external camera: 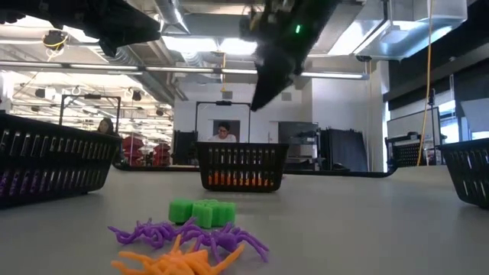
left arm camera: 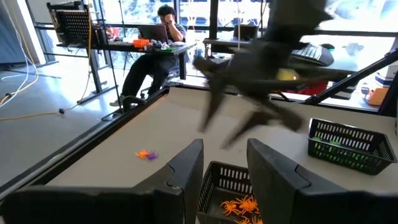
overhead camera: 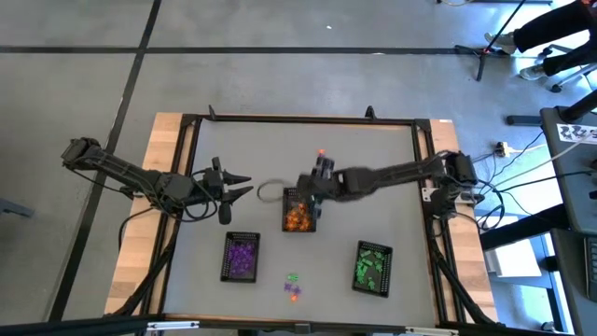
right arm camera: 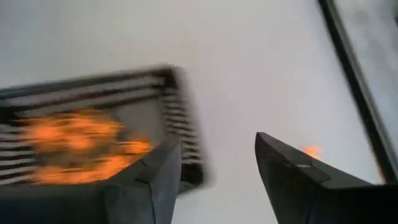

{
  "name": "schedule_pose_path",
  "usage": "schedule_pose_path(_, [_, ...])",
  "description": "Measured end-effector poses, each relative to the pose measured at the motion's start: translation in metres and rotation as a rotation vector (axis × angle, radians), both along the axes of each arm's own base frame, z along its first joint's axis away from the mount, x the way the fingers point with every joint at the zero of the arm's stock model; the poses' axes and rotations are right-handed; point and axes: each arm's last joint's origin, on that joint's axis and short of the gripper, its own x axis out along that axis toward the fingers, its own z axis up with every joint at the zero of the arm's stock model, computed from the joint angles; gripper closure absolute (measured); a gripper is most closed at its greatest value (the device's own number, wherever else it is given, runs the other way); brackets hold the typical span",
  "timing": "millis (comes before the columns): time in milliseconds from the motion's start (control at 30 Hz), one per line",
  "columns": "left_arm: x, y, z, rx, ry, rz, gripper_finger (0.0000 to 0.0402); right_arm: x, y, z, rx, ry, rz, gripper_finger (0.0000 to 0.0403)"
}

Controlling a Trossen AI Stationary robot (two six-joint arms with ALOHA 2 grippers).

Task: Sort Halloween decoration
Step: Put the orange spider toy into the top black bin

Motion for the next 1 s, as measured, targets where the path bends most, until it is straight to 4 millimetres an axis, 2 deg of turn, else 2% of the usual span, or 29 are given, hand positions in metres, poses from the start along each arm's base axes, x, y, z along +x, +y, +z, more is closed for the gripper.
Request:
schedule_pose_path(167, [0.0,0.0,0.0,0.0,0.001,-0.001,0.0286,-0.002,-0.066,-0.006,0.094,-0.007,-0.095,0.021])
schedule_pose_path(333, [0.0,0.0,0.0,0.0,0.001,0.0,0.0286,-0.014,-0.135,-0.013,0.17,-0.075,-0.225,0.0234])
schedule_pose_path(533, [0.0,0.0,0.0,0.0,0.001,0.0,0.0286,-0.035,-0.2,-0.042,0.259,-0.034,-0.424,0.0262])
schedule_pose_path(633, [0.0,0.0,0.0,0.0,0.001,0.0,0.0286,-0.038,-0.216,-0.063,0.334,-0.006,-0.448,0.0273])
schedule_pose_path(833, [0.0,0.0,0.0,0.0,0.001,0.0,0.0286,-0.031,-0.217,-0.093,0.399,0.039,-0.446,0.0283])
schedule_pose_path(1000, [0.0,0.0,0.0,0.001,0.001,0.0,0.0286,-0.028,-0.217,-0.101,0.421,0.046,-0.442,0.029])
